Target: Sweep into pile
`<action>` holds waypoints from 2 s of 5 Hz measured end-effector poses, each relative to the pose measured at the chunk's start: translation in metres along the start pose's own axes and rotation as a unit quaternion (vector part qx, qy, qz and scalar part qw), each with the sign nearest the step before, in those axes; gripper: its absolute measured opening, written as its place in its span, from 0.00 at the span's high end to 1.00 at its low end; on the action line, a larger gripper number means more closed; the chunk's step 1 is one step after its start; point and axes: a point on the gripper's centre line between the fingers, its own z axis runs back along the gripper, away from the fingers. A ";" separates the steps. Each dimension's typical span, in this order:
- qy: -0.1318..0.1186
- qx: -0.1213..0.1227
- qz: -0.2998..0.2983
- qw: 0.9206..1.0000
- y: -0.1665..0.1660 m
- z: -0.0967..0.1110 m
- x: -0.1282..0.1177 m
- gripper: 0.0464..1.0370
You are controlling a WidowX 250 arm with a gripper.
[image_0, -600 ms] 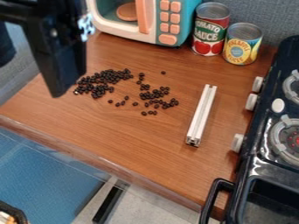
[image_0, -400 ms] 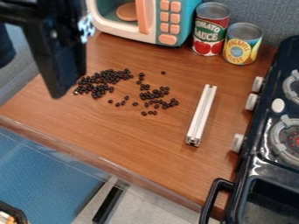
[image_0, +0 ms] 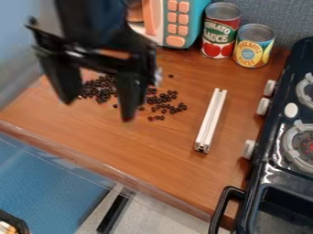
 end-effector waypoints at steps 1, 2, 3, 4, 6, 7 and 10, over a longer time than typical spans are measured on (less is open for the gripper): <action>0.005 0.006 0.006 1.000 -0.001 -0.032 0.019 0.04; 0.013 -0.001 0.003 1.000 0.000 -0.059 0.038 0.04; -0.008 0.007 -0.014 1.000 -0.001 -0.082 0.057 0.04; -0.011 -0.001 -0.032 0.999 -0.005 -0.103 0.074 0.04; -0.017 0.002 -0.008 1.000 -0.010 -0.125 0.112 0.04; -0.015 0.001 0.010 1.000 -0.016 -0.130 0.131 0.04; -0.017 -0.007 0.010 1.000 -0.058 -0.143 0.149 0.04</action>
